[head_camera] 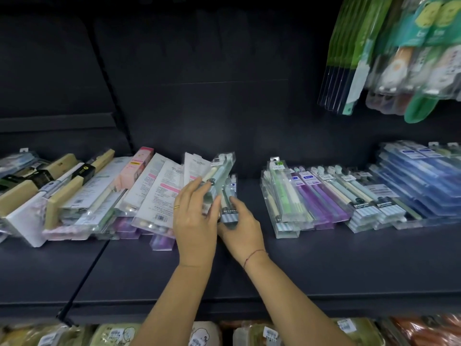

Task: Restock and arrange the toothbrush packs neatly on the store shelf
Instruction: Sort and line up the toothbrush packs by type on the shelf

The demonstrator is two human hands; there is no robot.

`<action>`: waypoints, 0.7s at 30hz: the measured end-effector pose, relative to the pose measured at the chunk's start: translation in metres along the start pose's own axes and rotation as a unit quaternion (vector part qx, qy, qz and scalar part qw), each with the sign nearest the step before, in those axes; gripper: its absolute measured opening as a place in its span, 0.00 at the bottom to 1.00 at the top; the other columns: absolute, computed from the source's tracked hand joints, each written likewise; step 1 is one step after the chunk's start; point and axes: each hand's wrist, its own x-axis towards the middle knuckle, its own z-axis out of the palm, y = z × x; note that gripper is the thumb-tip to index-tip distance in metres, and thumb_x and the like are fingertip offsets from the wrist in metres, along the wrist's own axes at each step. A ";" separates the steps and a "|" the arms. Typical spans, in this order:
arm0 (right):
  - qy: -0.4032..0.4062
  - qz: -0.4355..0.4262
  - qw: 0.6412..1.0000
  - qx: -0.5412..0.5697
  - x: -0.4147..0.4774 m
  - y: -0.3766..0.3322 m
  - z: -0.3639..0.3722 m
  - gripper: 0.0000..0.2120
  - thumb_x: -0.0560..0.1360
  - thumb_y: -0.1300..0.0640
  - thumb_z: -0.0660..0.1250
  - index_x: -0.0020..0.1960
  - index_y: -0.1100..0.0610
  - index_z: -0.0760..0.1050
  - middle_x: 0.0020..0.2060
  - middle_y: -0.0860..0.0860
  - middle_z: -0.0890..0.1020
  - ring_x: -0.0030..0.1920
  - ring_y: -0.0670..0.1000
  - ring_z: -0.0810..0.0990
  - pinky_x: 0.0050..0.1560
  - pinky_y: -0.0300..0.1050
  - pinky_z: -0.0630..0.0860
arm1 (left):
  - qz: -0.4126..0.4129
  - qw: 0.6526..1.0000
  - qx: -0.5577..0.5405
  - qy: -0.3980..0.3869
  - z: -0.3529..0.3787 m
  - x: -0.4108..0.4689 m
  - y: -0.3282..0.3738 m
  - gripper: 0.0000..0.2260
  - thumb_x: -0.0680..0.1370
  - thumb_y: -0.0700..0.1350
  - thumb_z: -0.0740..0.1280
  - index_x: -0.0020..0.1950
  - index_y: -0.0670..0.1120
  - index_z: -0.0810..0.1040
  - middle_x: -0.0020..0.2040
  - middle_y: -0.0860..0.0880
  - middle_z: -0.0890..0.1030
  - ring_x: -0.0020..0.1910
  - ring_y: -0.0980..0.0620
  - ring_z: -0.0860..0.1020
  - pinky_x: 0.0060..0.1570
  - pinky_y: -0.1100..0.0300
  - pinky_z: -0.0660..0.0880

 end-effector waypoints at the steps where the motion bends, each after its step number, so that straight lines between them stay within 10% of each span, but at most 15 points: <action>1: -0.004 0.004 1.000 0.005 0.000 0.000 -0.003 0.31 0.75 0.56 0.69 0.75 0.47 0.63 0.70 0.48 0.71 0.68 0.47 0.71 0.62 0.33 0.69 | -0.011 1.000 -0.002 0.003 0.001 0.001 0.000 0.14 0.77 0.47 0.68 0.59 0.41 0.80 0.61 0.44 0.79 0.61 0.48 0.76 0.65 0.66 0.66; 5: -0.021 0.018 0.998 0.048 -0.003 0.004 -0.019 0.28 0.75 0.56 0.69 0.72 0.47 0.66 0.57 0.40 0.76 0.56 0.40 0.75 0.44 0.20 0.67 | -0.011 1.000 0.016 0.011 0.006 0.001 -0.002 0.13 0.73 0.38 0.75 0.57 0.39 0.81 0.59 0.43 0.80 0.60 0.48 0.74 0.63 0.61 0.68; 11: 0.103 0.006 0.990 -0.096 -0.016 0.015 -0.027 0.28 0.79 0.53 0.65 0.76 0.54 0.60 0.72 0.52 0.68 0.70 0.50 0.68 0.65 0.38 0.67 | 0.011 0.999 0.040 -0.003 0.008 -0.001 -0.005 0.13 0.72 0.36 0.74 0.56 0.37 0.80 0.58 0.41 0.80 0.58 0.46 0.75 0.61 0.56 0.71; 18: 0.099 -0.050 0.971 -0.213 -0.027 0.019 -0.017 0.24 0.81 0.62 0.61 0.76 0.60 0.61 0.78 0.54 0.51 0.78 0.51 0.52 0.73 0.35 0.52 | 0.007 0.999 0.037 -0.014 0.010 -0.003 -0.001 0.13 0.72 0.36 0.75 0.55 0.38 0.80 0.57 0.41 0.80 0.57 0.46 0.76 0.61 0.57 0.71; 21: 0.152 -0.160 0.957 -0.191 -0.045 0.007 -0.035 0.19 0.77 0.64 0.64 0.68 0.59 0.74 0.75 0.52 0.64 0.74 0.48 0.63 0.72 0.37 0.57 | 0.010 0.999 0.032 -0.017 0.010 -0.004 -0.004 0.13 0.72 0.35 0.75 0.56 0.37 0.80 0.56 0.40 0.80 0.57 0.48 0.74 0.61 0.59 0.69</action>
